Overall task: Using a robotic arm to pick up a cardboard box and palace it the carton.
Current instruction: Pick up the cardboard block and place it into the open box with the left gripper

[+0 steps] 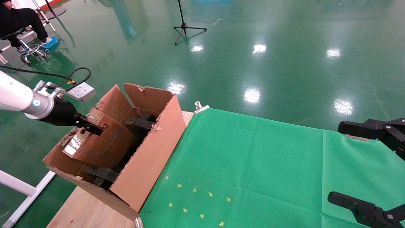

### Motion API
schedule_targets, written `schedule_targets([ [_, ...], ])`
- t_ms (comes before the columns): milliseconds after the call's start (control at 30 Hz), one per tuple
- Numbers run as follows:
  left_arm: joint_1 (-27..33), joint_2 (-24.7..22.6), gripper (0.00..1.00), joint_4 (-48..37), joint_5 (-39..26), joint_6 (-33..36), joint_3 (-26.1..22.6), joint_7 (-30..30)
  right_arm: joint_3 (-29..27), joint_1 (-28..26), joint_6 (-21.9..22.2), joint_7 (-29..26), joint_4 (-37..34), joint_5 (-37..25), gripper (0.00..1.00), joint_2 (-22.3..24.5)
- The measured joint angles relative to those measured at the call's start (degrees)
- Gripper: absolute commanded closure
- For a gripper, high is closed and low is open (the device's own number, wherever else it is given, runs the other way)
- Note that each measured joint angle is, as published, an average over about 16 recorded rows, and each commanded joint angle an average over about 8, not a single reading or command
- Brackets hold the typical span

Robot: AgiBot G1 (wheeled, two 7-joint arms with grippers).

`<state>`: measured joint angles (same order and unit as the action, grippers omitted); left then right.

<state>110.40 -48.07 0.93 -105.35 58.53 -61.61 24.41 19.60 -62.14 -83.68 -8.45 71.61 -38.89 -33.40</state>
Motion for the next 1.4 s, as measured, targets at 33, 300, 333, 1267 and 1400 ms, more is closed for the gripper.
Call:
schedule_targets([
  [33,-0.55,-0.27,1.00,-0.31,0.00,-1.06,0.00,0.45,0.00,0.00,0.00,0.00,0.00,0.00,0.00,0.00],
  [300,-4.79,-1.90,1.00,-1.47,0.41,-7.47,0.30,2.84,0.00,0.00,0.00,0.00,0.00,0.00,0.00,0.00],
  [333,-5.28,-2.05,1.00,-1.52,0.51,-7.85,0.38,2.99,0.00,0.00,0.00,0.00,0.00,0.00,0.00,0.00],
  [1267,-15.41,-2.99,0.00,-1.92,6.04,-14.58,4.24,5.87,0.00,0.01,0.01,0.01,-0.01,0.01,0.00,0.01],
  [1400,-15.52,-2.97,0.00,-1.92,6.15,-14.72,4.32,5.92,0.00,0.01,0.02,0.01,-0.01,0.01,0.00,0.01],
])
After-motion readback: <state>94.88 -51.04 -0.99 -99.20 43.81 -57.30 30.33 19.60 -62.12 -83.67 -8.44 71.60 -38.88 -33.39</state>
